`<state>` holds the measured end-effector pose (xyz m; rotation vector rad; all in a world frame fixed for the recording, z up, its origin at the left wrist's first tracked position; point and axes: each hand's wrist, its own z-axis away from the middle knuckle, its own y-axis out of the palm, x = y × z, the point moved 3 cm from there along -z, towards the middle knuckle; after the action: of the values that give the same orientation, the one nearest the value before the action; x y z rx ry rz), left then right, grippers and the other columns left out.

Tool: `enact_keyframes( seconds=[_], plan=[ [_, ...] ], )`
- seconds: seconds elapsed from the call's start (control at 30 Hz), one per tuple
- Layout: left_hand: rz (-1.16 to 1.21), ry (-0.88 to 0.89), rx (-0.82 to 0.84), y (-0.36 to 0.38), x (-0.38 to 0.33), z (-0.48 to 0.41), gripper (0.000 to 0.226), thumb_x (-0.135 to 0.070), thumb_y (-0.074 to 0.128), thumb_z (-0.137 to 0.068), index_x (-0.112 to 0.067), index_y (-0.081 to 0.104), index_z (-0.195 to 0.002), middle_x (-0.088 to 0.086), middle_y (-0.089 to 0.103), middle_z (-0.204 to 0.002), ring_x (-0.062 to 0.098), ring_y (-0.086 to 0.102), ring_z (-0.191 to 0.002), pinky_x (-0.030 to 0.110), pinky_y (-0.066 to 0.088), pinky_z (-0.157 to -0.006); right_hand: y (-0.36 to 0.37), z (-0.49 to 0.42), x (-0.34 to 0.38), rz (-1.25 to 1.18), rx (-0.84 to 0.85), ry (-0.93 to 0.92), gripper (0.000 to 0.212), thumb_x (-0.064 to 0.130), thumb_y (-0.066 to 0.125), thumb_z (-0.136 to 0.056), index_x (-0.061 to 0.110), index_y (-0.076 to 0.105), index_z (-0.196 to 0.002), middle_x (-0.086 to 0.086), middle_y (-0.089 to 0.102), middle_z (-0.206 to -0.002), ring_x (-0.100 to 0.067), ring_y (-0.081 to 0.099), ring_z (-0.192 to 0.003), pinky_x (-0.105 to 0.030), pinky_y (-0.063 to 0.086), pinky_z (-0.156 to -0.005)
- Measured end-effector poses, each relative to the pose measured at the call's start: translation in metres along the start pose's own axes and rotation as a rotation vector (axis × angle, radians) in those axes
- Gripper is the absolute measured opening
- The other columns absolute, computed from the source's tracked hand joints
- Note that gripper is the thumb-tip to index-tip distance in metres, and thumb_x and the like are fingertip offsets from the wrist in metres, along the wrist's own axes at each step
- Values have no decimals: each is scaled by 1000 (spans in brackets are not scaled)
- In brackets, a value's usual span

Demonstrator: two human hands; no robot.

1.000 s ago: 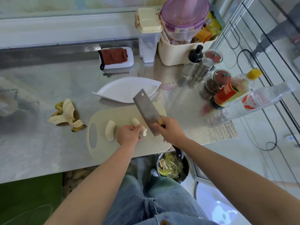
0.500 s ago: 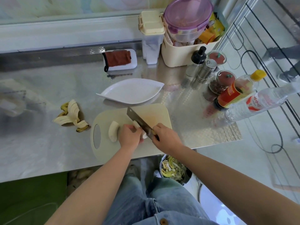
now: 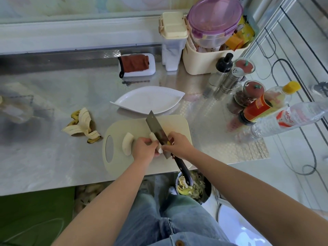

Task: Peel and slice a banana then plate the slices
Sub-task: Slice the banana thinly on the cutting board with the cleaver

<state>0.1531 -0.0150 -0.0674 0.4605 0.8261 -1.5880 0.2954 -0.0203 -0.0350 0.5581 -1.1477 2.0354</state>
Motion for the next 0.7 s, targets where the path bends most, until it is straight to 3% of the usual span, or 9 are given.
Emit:
enact_keyframes(
  seconds=[0.1,0.2,0.3,0.4,0.53,0.6,0.7],
  plan=[
    [14,8,3,-1,1,-1,28,-14,71,-83,3,62,-104,18,71,-95,26,72,-64,45,61,-64,-3,-2,-4,-60,7,33,12,12,63,-77,11,51,-73,-3,49,-70,-20,48,-63,-30,42,-54],
    [45,9,-7,-2,-1,2,28,-12,71,-84,5,62,-104,18,70,-93,24,71,-63,45,60,-65,-9,4,-7,-229,57,77,4,10,56,-81,7,58,-82,-5,50,-69,-20,45,-61,-30,38,-54],
    [38,1,-4,-2,-2,3,26,-14,72,-83,2,62,-102,15,71,-90,22,71,-59,44,60,-68,-18,13,-11,-386,129,158,12,12,53,-87,11,60,-97,-4,44,-77,-15,41,-68,-24,35,-55],
    [3,13,-31,-3,-6,6,24,-14,73,-82,-1,61,-98,12,70,-86,21,70,-60,44,60,-68,-27,14,-18,-494,106,159,16,10,52,-90,5,59,-103,-7,40,-73,-13,36,-57,-21,30,-50],
    [-120,91,-69,-4,-12,9,19,-19,72,-83,-15,54,-79,1,65,-77,22,69,-62,42,60,-69,-35,16,-26,-687,22,157,17,8,49,-91,12,58,-105,-13,50,-86,-14,37,-55,-21,31,-42],
    [-218,177,-120,-5,-14,8,22,-26,71,-82,-17,51,-86,1,63,-84,24,68,-73,41,58,-72,-39,18,-30,-729,-33,165,22,7,47,-92,13,56,-111,-17,54,-93,-15,39,-56,-21,33,-42],
    [-531,399,-177,-2,-22,12,34,-26,65,-85,-12,52,-113,6,52,-111,20,53,-86,30,43,-75,-43,23,-38,-734,-105,189,21,8,47,-92,17,57,-108,-16,52,-93,-22,41,-63,-24,35,-46]
  ],
)
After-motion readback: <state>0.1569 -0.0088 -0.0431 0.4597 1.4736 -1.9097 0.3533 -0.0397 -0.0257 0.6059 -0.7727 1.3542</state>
